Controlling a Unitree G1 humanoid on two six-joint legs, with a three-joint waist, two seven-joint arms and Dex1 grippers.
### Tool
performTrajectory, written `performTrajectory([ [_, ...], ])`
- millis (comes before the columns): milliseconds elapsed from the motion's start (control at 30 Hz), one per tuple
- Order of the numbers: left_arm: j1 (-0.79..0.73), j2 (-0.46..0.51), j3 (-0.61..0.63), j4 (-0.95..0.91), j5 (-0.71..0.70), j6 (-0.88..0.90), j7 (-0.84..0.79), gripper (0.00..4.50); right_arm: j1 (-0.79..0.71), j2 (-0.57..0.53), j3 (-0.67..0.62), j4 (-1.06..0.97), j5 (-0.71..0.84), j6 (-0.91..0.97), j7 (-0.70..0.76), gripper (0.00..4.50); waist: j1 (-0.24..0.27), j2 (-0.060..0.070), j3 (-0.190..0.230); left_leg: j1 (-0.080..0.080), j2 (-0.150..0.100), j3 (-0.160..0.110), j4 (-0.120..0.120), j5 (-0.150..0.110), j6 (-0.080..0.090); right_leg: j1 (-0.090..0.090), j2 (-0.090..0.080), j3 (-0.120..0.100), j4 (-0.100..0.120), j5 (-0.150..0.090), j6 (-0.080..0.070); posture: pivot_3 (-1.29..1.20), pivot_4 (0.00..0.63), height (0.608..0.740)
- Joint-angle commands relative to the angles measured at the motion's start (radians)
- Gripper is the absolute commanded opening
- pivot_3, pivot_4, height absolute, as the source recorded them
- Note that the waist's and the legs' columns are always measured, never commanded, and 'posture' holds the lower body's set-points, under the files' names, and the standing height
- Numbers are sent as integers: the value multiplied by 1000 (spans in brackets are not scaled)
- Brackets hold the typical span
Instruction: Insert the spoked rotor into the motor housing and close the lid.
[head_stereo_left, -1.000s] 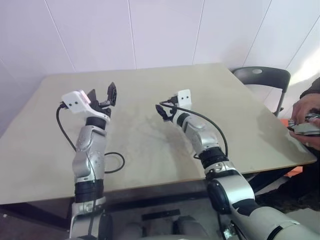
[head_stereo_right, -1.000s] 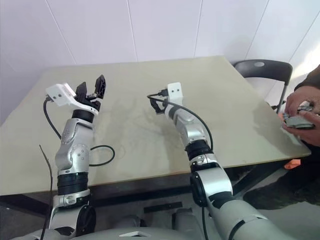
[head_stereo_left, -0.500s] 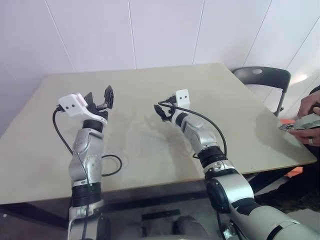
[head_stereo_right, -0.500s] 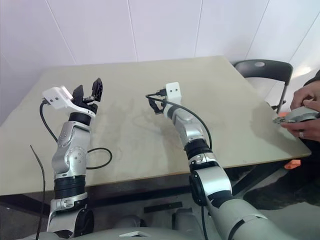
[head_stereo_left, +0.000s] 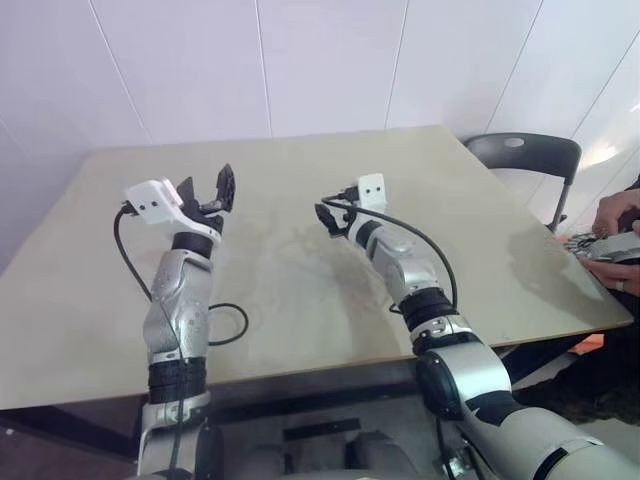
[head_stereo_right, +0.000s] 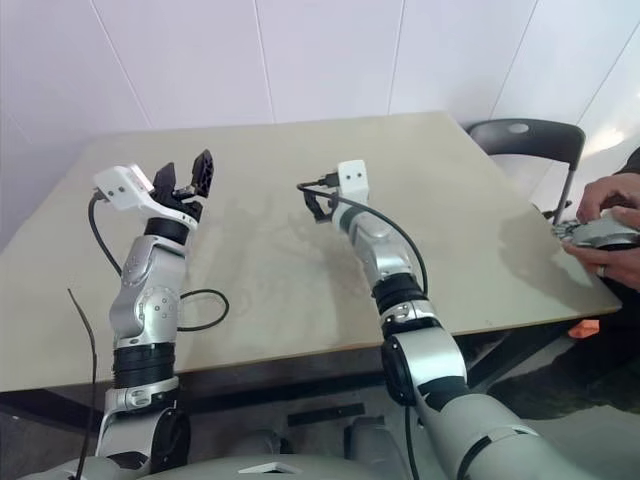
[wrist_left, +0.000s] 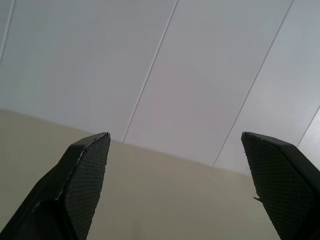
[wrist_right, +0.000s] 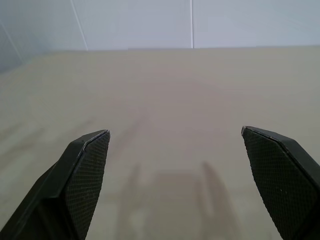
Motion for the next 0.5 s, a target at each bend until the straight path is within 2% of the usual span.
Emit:
performTrajectory([
  [33,-33,11,11,-9,5,-32,-4,4463,-48,-1,-13,7,2,-29,-9,4436,0,0,0,0,0,0,0,0,0,0,0,0,0,0,0,0,0,740],
  [500,-17,21,19,-35,4,-32,0,4463,-64,13,-10,31,5,-45,10,4436,0,0,0,0,0,0,0,0,0,0,-1,0,-1,0,0,0,0,740],
])
